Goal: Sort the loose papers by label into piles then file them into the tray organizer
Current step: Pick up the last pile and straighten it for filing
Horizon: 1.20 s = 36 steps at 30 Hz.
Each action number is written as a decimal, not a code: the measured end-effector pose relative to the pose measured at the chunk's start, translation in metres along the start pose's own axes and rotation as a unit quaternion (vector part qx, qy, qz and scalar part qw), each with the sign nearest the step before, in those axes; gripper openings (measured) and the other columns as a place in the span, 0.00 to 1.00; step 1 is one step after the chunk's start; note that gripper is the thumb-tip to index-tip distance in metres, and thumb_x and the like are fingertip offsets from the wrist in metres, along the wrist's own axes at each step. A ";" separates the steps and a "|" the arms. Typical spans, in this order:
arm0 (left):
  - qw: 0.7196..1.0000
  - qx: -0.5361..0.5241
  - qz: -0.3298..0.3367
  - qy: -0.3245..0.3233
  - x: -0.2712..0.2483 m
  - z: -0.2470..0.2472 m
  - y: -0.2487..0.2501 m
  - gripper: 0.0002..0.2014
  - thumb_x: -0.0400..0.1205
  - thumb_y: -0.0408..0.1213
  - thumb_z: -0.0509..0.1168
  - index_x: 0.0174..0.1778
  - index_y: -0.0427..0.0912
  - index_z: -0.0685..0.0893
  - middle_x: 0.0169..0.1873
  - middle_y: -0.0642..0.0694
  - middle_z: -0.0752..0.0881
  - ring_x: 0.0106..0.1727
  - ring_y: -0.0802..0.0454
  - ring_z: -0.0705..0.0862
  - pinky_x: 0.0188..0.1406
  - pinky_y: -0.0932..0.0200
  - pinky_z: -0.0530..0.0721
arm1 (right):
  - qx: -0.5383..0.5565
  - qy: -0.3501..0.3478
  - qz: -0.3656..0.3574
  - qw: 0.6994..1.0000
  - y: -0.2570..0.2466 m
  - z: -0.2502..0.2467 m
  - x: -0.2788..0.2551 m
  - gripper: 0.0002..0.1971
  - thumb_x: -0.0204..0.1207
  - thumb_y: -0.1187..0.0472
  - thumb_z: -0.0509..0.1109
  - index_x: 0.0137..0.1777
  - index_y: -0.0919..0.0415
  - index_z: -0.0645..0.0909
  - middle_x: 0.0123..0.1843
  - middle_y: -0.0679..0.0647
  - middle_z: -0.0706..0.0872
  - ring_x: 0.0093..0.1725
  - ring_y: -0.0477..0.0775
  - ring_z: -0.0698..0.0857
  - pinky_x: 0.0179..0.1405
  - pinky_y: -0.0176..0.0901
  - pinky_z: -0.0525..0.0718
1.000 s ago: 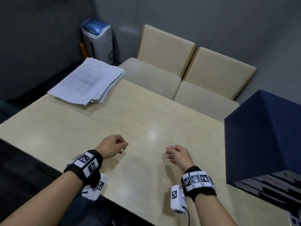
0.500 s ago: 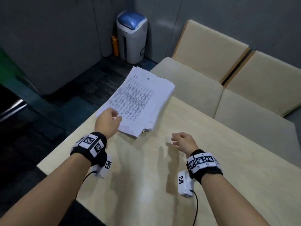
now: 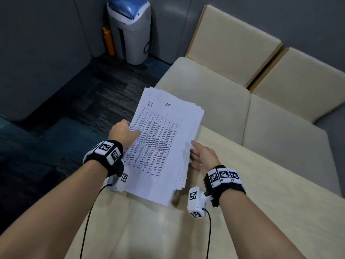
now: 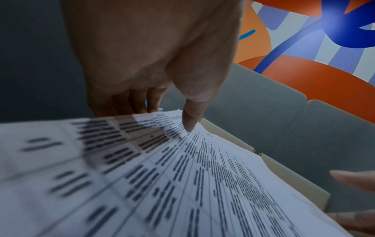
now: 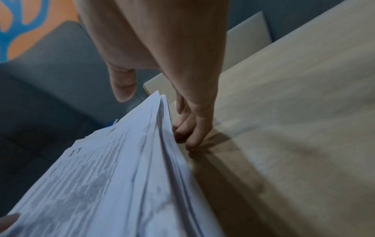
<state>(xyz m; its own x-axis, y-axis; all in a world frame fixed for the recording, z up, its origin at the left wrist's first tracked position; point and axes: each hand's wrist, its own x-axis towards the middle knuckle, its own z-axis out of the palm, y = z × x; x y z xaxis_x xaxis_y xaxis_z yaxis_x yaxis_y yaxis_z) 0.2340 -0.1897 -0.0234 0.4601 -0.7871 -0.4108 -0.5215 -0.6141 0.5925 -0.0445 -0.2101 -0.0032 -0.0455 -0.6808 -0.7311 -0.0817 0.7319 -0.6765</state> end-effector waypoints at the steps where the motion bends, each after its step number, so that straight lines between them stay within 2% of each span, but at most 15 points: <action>1: 1.000 -0.006 -0.001 0.005 0.006 0.002 0.004 0.27 0.77 0.50 0.73 0.67 0.38 0.79 0.60 0.40 0.86 0.59 0.40 0.85 0.60 0.41 0.86 | 0.008 -0.003 0.003 1.000 -0.003 0.003 0.002 0.20 0.80 0.52 0.76 0.66 0.63 0.81 0.54 0.52 0.90 0.53 0.52 0.89 0.48 0.49 0.85; 5: 1.000 -0.012 -0.027 -0.003 0.023 0.007 0.022 0.36 0.72 0.56 0.76 0.68 0.35 0.77 0.63 0.37 0.84 0.63 0.38 0.83 0.62 0.41 0.85 | -0.018 0.006 0.002 1.000 -0.011 0.013 0.013 0.20 0.75 0.49 0.80 0.59 0.62 0.85 0.57 0.57 0.92 0.57 0.58 0.90 0.68 0.58 0.84; 9: 0.995 -0.070 -0.043 -0.057 0.026 0.012 0.025 0.41 0.64 0.68 0.76 0.61 0.37 0.85 0.55 0.42 0.89 0.56 0.41 0.87 0.59 0.44 0.87 | -0.001 0.033 -0.007 0.999 -0.004 0.010 0.023 0.32 0.59 0.48 0.86 0.59 0.65 0.86 0.57 0.61 0.93 0.58 0.65 0.91 0.67 0.63 0.86; 11: 0.994 -0.082 -0.016 -0.073 0.015 0.019 0.025 0.31 0.70 0.62 0.77 0.59 0.41 0.87 0.54 0.46 0.90 0.54 0.44 0.88 0.59 0.47 0.87 | 0.032 0.034 -0.003 0.999 0.000 0.004 0.019 0.23 0.70 0.58 0.83 0.60 0.68 0.82 0.60 0.66 0.91 0.58 0.66 0.91 0.59 0.60 0.89; 13: 0.990 -0.118 -0.003 -0.082 0.000 0.031 0.026 0.25 0.75 0.52 0.77 0.62 0.42 0.86 0.55 0.46 0.90 0.55 0.45 0.88 0.60 0.46 0.86 | 0.040 0.034 -0.001 0.999 0.000 -0.001 0.008 0.23 0.76 0.60 0.80 0.65 0.64 0.75 0.64 0.63 0.87 0.62 0.63 0.87 0.55 0.52 0.86; 15: 0.976 -0.187 -0.006 -0.110 -0.020 0.043 0.027 0.23 0.76 0.43 0.77 0.67 0.43 0.83 0.58 0.46 0.89 0.58 0.44 0.87 0.63 0.42 0.85 | 0.033 0.039 -0.003 0.999 0.007 -0.007 0.001 0.31 0.72 0.56 0.83 0.70 0.57 0.70 0.66 0.59 0.84 0.66 0.61 0.84 0.67 0.57 0.84; 17: 0.968 -0.217 -0.003 -0.124 -0.041 0.054 0.025 0.23 0.76 0.38 0.77 0.68 0.45 0.81 0.58 0.47 0.88 0.59 0.43 0.87 0.65 0.38 0.84 | 0.023 0.045 -0.001 0.999 0.018 -0.017 -0.009 0.40 0.65 0.51 0.86 0.74 0.61 0.72 0.68 0.58 0.85 0.68 0.62 0.85 0.73 0.62 0.82; 18: 0.968 -0.219 -0.001 -0.125 -0.051 0.060 0.023 0.24 0.76 0.37 0.77 0.68 0.45 0.81 0.58 0.47 0.89 0.59 0.44 0.87 0.64 0.38 0.84 | 0.012 0.044 -0.008 0.999 0.025 -0.024 -0.016 0.38 0.66 0.53 0.85 0.75 0.64 0.75 0.68 0.59 0.86 0.67 0.63 0.86 0.73 0.63 0.82; 21: 0.961 -0.238 0.027 -0.137 -0.092 0.078 0.020 0.26 0.76 0.34 0.77 0.70 0.47 0.80 0.60 0.49 0.89 0.59 0.45 0.87 0.65 0.38 0.84 | -0.013 0.041 -0.040 0.998 0.046 -0.055 -0.048 0.16 0.81 0.69 0.72 0.68 0.65 0.84 0.64 0.59 0.90 0.64 0.62 0.88 0.72 0.61 0.82; 24: 0.949 -0.263 0.065 -0.159 -0.141 0.095 0.024 0.28 0.77 0.33 0.76 0.73 0.47 0.78 0.62 0.50 0.88 0.61 0.49 0.87 0.67 0.39 0.83 | 0.008 0.047 -0.070 0.996 0.074 -0.099 -0.076 0.16 0.80 0.76 0.68 0.63 0.62 0.87 0.60 0.60 0.92 0.62 0.64 0.90 0.70 0.65 0.84; 26: 0.937 -0.288 0.094 -0.176 -0.173 0.104 0.033 0.27 0.77 0.33 0.77 0.72 0.48 0.80 0.60 0.52 0.89 0.60 0.52 0.88 0.66 0.40 0.84 | 0.029 0.050 -0.100 0.993 0.089 -0.129 -0.102 0.18 0.80 0.78 0.65 0.66 0.64 0.84 0.59 0.59 0.93 0.58 0.60 0.92 0.62 0.57 0.89; 28: 0.926 -0.306 0.125 -0.185 -0.204 0.114 0.050 0.25 0.76 0.35 0.78 0.69 0.48 0.81 0.57 0.51 0.90 0.57 0.53 0.90 0.64 0.40 0.86 | 0.027 0.080 -0.153 0.985 0.102 -0.158 -0.130 0.19 0.82 0.78 0.63 0.68 0.63 0.82 0.60 0.56 0.92 0.55 0.49 0.92 0.51 0.41 0.90; 29: 0.922 -0.312 0.142 -0.182 -0.222 0.117 0.063 0.24 0.76 0.35 0.77 0.68 0.48 0.82 0.56 0.51 0.91 0.56 0.53 0.90 0.63 0.41 0.86 | 0.029 0.097 -0.186 0.977 0.107 -0.172 -0.143 0.19 0.83 0.77 0.63 0.70 0.62 0.81 0.62 0.56 0.91 0.56 0.46 0.92 0.53 0.39 0.90; 33: 0.891 -0.381 0.199 -0.147 -0.289 0.128 0.123 0.20 0.77 0.31 0.76 0.64 0.43 0.83 0.51 0.48 0.92 0.53 0.53 0.91 0.60 0.45 0.88 | 0.065 0.165 -0.318 0.931 0.109 -0.221 -0.182 0.21 0.88 0.68 0.62 0.81 0.59 0.72 0.73 0.50 0.85 0.72 0.47 0.84 0.78 0.51 0.77; 36: 0.857 -0.436 0.254 -0.108 -0.328 0.133 0.162 0.18 0.77 0.30 0.76 0.62 0.39 0.83 0.50 0.44 0.92 0.52 0.48 0.91 0.55 0.50 0.90 | 0.094 0.169 -0.386 0.902 0.097 -0.251 -0.210 0.22 0.89 0.66 0.61 0.83 0.61 0.68 0.73 0.43 0.83 0.71 0.32 0.80 0.76 0.33 0.75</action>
<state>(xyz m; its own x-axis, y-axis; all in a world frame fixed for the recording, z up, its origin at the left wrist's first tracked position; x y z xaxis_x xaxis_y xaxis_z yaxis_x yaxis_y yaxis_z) -0.0966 -0.0385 0.1150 0.1415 -0.9899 -0.0099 0.1635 0.0135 0.9864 -0.2928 -0.0032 0.1069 -0.3499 -0.9367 0.0107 -0.0503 0.0074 -0.9987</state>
